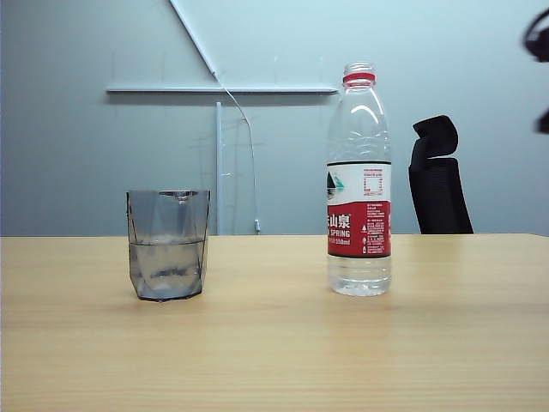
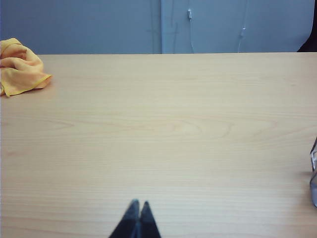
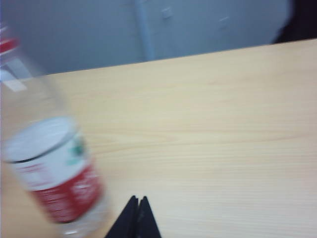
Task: Pick up the mineral water bottle on the table and pour water into the mug until it's half full.
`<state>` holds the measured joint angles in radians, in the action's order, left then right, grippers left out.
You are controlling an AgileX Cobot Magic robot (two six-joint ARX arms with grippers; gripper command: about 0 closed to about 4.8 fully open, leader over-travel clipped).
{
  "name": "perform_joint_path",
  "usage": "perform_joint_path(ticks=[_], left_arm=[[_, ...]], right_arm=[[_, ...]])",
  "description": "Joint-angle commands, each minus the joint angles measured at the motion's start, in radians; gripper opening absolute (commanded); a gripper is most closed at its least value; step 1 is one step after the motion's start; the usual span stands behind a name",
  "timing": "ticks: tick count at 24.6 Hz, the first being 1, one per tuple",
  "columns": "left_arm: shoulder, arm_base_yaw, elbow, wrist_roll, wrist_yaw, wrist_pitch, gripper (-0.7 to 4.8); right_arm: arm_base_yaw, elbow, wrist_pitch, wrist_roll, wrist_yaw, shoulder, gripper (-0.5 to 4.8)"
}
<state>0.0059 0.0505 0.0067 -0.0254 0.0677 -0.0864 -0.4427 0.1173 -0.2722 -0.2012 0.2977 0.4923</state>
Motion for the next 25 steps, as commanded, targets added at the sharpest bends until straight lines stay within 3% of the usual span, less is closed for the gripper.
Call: perform_joint_path(ticks=[1,7,11,19,25], left_arm=[[0.000,-0.002,0.002,0.003,-0.002,0.013,-0.02],[0.000,-0.002,0.002,0.003,-0.002,0.013,-0.02],[0.000,-0.002,0.002,0.003,-0.002,0.013,-0.02],[0.000,-0.002,0.002,0.003,-0.001,0.013,-0.02],[0.000,-0.002,0.002,0.003,-0.002,0.013,-0.02]], right_arm=[[0.091,0.003,0.103,0.089,0.044,-0.103,-0.01],[0.278,0.003,0.226,0.103,0.034,-0.243,-0.01],[0.398,-0.009,0.250,0.128,-0.077,-0.303,-0.01],[0.472,-0.092,0.237,0.101,-0.214,-0.456,-0.01],[0.473,-0.117,0.222,0.129,-0.279,-0.493,-0.01]])
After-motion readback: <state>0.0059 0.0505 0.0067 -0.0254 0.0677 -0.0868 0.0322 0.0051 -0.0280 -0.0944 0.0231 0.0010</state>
